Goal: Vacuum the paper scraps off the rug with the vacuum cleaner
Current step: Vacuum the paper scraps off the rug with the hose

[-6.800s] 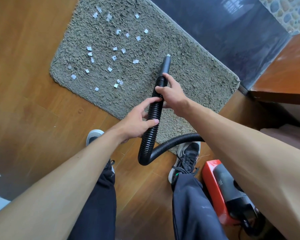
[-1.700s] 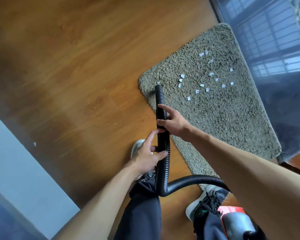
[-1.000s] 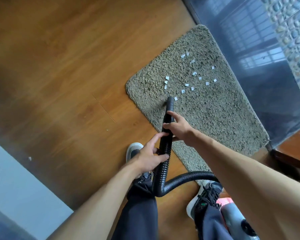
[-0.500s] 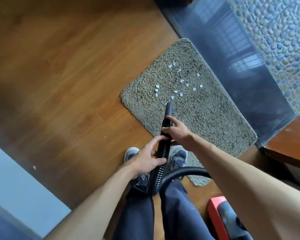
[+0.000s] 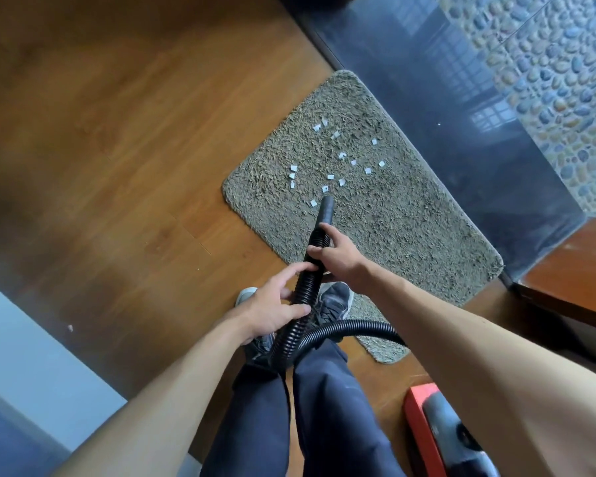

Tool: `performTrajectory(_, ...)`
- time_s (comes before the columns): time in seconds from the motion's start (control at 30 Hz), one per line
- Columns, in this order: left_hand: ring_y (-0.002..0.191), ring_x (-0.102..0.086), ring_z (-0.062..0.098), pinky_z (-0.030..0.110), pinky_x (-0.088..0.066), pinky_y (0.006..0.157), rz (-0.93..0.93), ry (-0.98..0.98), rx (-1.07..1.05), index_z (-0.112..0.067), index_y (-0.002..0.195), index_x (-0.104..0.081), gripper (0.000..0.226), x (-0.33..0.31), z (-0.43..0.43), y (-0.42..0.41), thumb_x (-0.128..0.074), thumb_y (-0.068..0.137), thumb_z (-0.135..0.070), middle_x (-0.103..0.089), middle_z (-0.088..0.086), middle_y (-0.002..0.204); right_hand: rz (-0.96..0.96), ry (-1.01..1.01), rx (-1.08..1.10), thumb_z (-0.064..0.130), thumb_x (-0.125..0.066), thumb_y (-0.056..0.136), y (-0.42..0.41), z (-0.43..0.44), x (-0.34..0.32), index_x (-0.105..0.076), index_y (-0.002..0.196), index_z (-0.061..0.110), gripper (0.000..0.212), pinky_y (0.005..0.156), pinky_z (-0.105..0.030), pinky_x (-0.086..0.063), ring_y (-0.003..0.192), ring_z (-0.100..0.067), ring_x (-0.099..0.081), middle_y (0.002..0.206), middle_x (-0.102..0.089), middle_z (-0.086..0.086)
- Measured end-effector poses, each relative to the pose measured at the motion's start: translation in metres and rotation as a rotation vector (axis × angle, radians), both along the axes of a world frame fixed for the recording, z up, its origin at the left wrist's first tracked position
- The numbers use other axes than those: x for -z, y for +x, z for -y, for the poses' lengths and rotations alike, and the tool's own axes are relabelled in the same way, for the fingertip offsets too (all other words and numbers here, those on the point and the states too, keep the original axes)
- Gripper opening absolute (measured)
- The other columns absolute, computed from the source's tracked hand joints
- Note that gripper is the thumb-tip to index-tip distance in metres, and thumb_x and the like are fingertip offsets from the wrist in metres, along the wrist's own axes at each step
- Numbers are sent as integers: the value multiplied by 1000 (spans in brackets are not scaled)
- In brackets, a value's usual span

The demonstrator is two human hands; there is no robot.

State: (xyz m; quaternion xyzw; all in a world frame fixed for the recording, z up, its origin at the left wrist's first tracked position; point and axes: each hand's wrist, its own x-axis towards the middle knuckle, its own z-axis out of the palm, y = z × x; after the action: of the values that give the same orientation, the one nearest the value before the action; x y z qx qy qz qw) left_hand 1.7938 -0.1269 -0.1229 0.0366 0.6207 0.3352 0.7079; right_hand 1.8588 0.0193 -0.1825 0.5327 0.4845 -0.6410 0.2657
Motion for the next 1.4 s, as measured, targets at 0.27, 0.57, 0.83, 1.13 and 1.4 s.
performTrajectory(0.27, 81, -72, 17, 28, -57, 67, -74, -27, 67, -51, 126, -46, 62, 12, 2, 4, -62, 91, -2, -72, 8, 99, -31, -71, 72, 11, -59, 95, 6, -2, 6, -26, 153, 25, 67, 82, -56, -57, 104, -32, -65, 133, -53, -15)
performTrajectory(0.57, 73, -66, 12, 22, -53, 59, -9, -28, 143, -43, 131, -43, 59, 32, 6, -12, -58, 94, -1, -68, 8, 93, 8, -45, 205, 10, -55, 96, 2, 16, 31, -27, 154, 24, 66, 85, -51, -57, 113, -29, -60, 136, -51, -11)
performTrajectory(0.83, 80, -61, 14, 34, -55, 76, -10, -53, 203, -53, 128, -41, 60, 50, 14, -29, -59, 94, -8, -67, 6, 101, 31, -34, 233, 12, -57, 94, -13, 26, 47, -34, 150, 30, 63, 80, -47, -59, 108, -24, -61, 130, -55, -7)
performTrajectory(1.13, 85, -63, 19, 34, -55, 72, 7, -81, 199, -59, 122, -41, 60, 61, 7, -38, -61, 94, -9, -68, 14, 106, 30, -10, 201, 9, -56, 95, -22, 19, 54, -37, 148, 28, 59, 83, -52, -58, 109, -28, -61, 128, -55, -11)
performTrajectory(1.4, 84, -66, 19, 38, -58, 80, 20, -99, 132, -56, 126, -40, 60, 53, 14, -43, -60, 95, -9, -70, 14, 105, -3, 14, 101, 13, -59, 94, -33, 23, 55, -34, 150, 30, 64, 80, -47, -59, 107, -27, -62, 128, -56, -9)
